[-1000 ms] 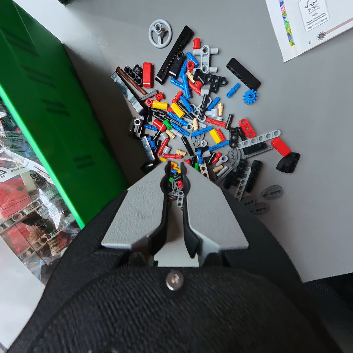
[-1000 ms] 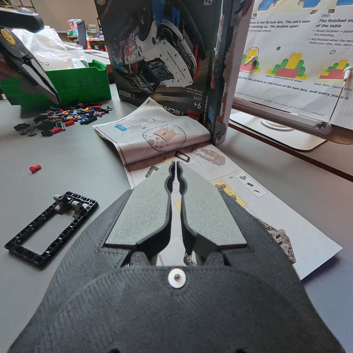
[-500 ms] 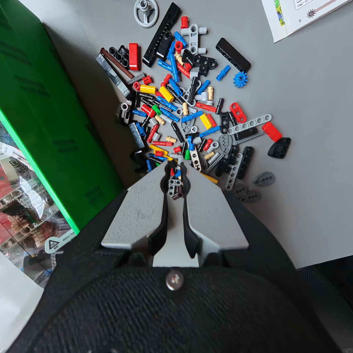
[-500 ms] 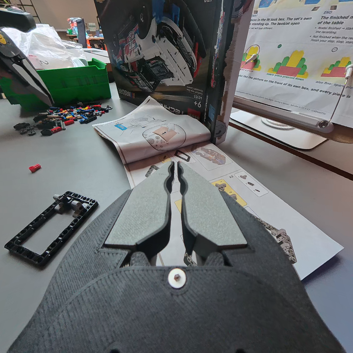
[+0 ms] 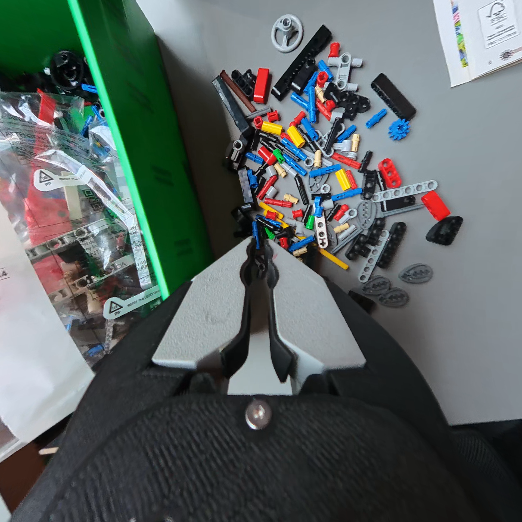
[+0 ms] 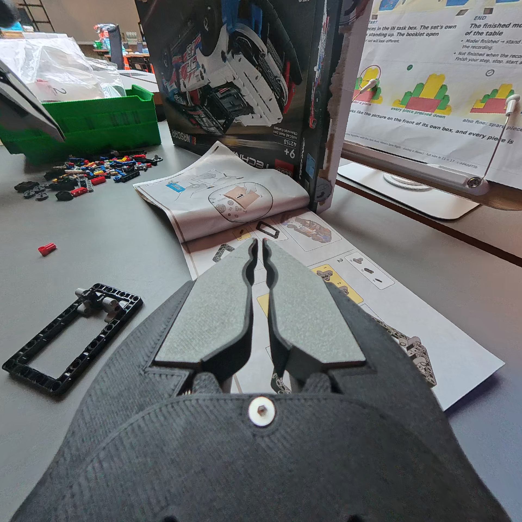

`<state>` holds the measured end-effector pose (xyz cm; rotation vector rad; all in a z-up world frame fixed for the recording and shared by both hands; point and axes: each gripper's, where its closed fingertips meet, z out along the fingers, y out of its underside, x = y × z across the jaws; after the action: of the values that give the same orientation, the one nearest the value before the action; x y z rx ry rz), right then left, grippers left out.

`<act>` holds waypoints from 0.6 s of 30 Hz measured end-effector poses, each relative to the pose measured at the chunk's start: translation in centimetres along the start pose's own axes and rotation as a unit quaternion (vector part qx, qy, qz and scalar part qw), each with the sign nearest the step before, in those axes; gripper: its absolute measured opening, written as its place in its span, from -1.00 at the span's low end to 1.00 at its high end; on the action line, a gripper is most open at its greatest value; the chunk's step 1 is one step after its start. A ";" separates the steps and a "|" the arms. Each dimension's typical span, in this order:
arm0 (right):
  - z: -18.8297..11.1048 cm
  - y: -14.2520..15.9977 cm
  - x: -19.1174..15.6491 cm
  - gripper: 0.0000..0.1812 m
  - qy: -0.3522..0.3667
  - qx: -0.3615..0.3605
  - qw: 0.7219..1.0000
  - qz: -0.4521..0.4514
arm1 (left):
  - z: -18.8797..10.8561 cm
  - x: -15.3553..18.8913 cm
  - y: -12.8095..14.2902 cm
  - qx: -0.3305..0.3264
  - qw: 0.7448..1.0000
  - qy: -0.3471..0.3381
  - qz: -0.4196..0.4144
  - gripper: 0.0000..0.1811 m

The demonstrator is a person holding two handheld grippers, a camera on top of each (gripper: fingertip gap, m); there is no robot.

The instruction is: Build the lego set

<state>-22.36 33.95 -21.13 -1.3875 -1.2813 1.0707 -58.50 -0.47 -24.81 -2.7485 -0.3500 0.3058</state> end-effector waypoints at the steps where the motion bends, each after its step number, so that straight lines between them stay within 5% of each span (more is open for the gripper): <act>1: 0.0 0.0 0.0 -1.00 0.001 -0.001 1.000 -0.001 | 0.3 0.1 0.1 -0.003 1.000 0.003 -0.002 -0.97; 12: 0.1 0.2 0.0 -1.00 0.006 -0.007 1.000 -0.010 | 2.0 -0.3 0.3 -0.022 1.000 -0.014 -0.005 -0.87; 18: 0.1 0.1 -0.1 -1.00 0.005 -0.004 1.000 -0.008 | 3.5 0.2 0.4 -0.055 0.998 -0.016 -0.007 -1.00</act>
<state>-22.41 33.88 -21.26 -1.3842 -1.2889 1.0468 -59.17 0.33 -28.22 -2.8502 -0.4052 0.3371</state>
